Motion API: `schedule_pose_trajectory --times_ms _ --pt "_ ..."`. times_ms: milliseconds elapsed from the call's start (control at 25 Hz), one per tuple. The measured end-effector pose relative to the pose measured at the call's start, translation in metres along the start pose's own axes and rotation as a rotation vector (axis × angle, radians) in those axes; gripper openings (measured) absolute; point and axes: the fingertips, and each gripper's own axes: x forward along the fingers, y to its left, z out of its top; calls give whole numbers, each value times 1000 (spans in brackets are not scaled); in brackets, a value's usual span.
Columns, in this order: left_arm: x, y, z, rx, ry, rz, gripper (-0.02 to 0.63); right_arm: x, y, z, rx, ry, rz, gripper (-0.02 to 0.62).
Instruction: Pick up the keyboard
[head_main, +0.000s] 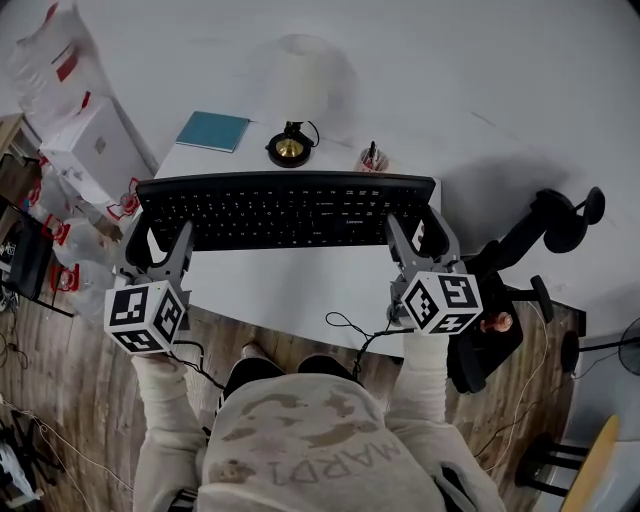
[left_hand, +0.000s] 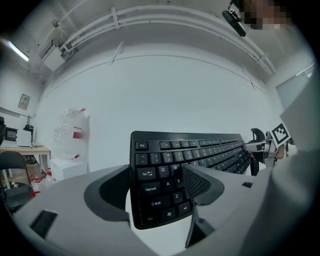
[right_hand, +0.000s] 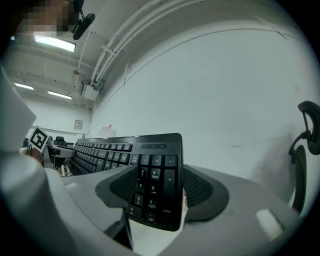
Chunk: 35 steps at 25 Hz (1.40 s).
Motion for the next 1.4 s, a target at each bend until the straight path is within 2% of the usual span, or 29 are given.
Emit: schedule_pose_trajectory --times_ms 640,760,1000,1400 --pt "6 -17 33 39 -76 -73 328 -31 -7 27 -19 -80 -86 293" --pt "6 -29 41 44 -87 -78 328 -39 -15 36 -25 -95 -92 293" --pt "-3 -17 50 42 -117 -81 328 -42 2 47 -47 -125 -96 293" --pt "-13 -34 57 46 -129 -72 328 -56 -10 54 -47 -143 -89 293"
